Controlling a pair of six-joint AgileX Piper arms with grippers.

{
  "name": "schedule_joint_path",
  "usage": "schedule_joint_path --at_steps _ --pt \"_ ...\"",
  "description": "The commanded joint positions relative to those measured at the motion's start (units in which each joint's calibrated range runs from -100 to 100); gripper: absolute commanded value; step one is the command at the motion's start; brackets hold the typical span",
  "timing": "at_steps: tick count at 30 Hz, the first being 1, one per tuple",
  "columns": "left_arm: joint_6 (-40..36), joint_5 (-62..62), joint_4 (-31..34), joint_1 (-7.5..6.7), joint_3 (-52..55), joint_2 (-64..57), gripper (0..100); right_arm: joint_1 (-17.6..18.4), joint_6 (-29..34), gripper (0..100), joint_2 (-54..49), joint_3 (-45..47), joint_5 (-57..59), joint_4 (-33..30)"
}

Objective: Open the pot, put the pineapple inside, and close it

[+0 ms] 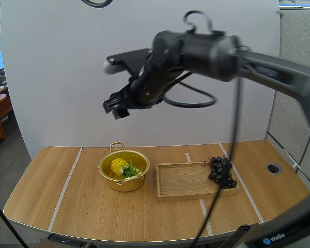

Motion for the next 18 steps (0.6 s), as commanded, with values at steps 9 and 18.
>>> schedule_joint_path --at_steps 9,18 --pt "-0.6 -1.8 0.1 -0.15 -0.4 -0.4 0 -0.3 1.0 100 -24.9 5.0 15.4 -1.7" --pt "-0.6 -1.8 0.1 -0.15 -0.4 -0.4 0 -0.3 1.4 100 -36.8 10.4 24.5 -1.7"
